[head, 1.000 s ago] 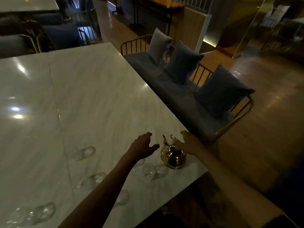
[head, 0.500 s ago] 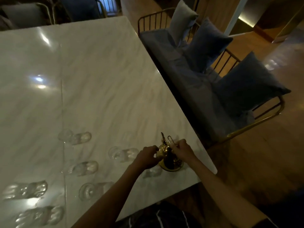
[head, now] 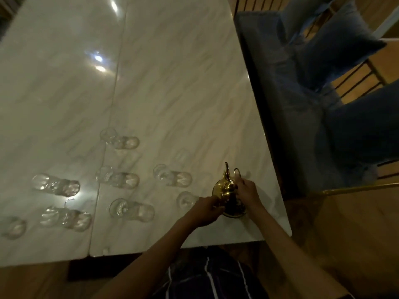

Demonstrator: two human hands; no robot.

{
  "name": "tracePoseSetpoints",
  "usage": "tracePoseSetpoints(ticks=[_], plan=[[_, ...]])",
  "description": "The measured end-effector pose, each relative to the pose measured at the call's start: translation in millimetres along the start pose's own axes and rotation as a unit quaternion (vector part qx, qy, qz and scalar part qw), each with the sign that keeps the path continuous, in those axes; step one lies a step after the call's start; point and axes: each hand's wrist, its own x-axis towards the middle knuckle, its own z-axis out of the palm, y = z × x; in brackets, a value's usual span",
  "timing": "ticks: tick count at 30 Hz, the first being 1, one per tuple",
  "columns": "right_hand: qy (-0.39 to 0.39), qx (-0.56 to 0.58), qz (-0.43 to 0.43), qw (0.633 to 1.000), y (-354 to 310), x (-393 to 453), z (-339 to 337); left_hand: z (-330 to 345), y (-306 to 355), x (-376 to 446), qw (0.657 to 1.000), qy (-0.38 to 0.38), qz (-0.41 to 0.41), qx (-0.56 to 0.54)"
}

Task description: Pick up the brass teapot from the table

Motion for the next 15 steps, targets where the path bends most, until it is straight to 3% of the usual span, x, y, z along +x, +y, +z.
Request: tracePoseSetpoints(ticks=[4,9,15], plan=[[-0.022,-0.044,-0.068,0.996,-16.5,-14.2,-10.4,12.6,-14.6,-16.9,0.997,0.035,-0.015,-0.069],[-0.058,-0.107,-0.125,0.985,-42.4,-44.1,-21.0,18.3,-22.2,-29.2,0.978,0.144,-0.039,-0.146],[-0.113,-0.163,-0.166,0.966,-56.2,-75.6,-15.1,28.9,-32.1,-31.9,0.952,0.112,-0.06,-0.279]])
